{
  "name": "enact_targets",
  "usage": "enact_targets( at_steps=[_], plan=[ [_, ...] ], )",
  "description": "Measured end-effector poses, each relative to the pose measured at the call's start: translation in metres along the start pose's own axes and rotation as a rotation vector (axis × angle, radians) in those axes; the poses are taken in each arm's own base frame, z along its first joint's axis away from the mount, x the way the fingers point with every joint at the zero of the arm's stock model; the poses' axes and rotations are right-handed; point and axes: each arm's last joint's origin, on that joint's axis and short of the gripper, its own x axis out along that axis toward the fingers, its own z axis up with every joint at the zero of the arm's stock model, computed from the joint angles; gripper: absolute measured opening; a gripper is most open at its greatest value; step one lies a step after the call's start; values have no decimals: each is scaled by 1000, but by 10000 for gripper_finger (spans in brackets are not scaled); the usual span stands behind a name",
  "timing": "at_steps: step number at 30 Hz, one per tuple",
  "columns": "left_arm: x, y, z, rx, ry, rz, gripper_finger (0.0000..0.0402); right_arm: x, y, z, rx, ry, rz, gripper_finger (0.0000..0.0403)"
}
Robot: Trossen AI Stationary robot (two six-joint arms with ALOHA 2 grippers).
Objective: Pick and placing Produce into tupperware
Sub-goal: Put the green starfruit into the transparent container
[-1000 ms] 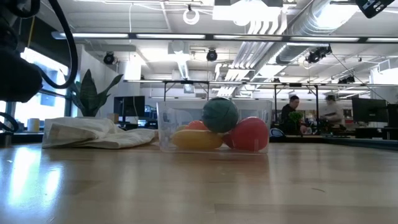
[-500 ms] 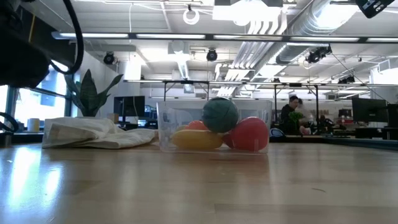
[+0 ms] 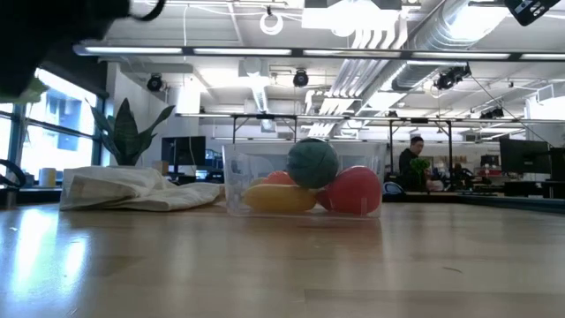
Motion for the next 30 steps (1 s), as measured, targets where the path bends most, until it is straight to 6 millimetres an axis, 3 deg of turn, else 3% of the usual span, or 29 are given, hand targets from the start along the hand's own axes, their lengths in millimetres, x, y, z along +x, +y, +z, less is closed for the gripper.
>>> enact_targets(
  at_steps=[7, 14, 21, 30],
  plan=[
    [-55, -12, 19, -16, -127, -92, 208, 0, 0, 0, 0, -1, 0, 58],
    [-96, -24, 49, -43, -209, -224, 212, 0, 0, 0, 1, -1, 0, 58],
    [-109, -48, 82, -36, -228, -210, 208, 0, 0, 0, 0, 0, 0, 58],
    [-111, -92, 114, 42, -212, -164, 215, 0, 0, 0, 1, -1, 0, 58]
  ],
)
